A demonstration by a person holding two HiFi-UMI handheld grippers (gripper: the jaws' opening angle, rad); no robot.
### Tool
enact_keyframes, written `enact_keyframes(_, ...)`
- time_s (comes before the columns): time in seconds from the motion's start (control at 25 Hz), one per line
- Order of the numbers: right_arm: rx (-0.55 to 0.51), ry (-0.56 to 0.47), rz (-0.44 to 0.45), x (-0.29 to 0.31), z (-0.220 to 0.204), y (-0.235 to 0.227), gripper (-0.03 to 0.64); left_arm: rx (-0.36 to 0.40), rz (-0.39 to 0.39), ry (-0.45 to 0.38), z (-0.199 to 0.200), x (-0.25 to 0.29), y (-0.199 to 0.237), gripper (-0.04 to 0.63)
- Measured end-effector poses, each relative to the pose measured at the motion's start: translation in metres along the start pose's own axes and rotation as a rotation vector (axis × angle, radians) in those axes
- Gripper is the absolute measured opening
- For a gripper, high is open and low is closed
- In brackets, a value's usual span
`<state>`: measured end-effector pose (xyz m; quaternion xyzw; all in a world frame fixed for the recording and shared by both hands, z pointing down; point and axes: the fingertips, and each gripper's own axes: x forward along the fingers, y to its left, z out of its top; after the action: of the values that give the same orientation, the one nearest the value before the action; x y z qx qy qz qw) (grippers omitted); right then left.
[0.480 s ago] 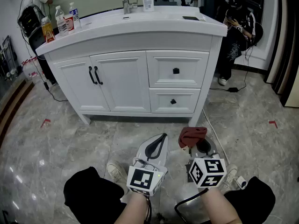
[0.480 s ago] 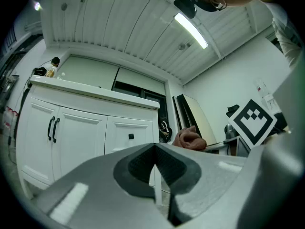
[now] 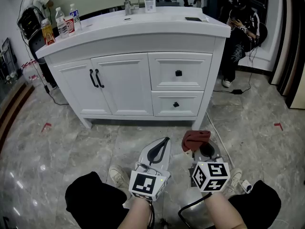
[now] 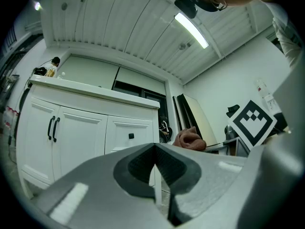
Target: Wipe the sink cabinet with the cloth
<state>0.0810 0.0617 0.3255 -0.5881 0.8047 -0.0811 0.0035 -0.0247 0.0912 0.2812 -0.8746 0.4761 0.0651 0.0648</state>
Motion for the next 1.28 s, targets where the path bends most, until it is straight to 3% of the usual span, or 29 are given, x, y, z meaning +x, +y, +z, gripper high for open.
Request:
enact_keyframes(0.24, -0.008, -0.003, -0.015, 0.004, -0.006, -0.001, 0.078, -0.004, 0.006, 0.008, -0.006, 0.004, 0.005, 0.0)
enact_keyframes(0.48, 0.069, 0.02, -0.015, 0.039, -0.017, -0.009, 0.078, -0.052, 0.043, 0.031, -0.029, 0.024, 0.025, 0.0)
enact_keyframes(0.64, 0.113, 0.018, -0.01, 0.078, -0.017, -0.014, 0.078, -0.032, 0.048, 0.056, -0.042, 0.047, 0.042, 0.0)
enact_keyframes(0.96, 0.18, -0.023, -0.019, 0.154, 0.01, -0.029, 0.078, -0.015, 0.078, 0.057, -0.046, 0.088, 0.098, 0.0)
enact_keyframes(1.28, 0.122, -0.05, 0.03, 0.217, 0.039, -0.013, 0.078, -0.021, 0.063, 0.043, -0.043, 0.126, 0.14, 0.0)
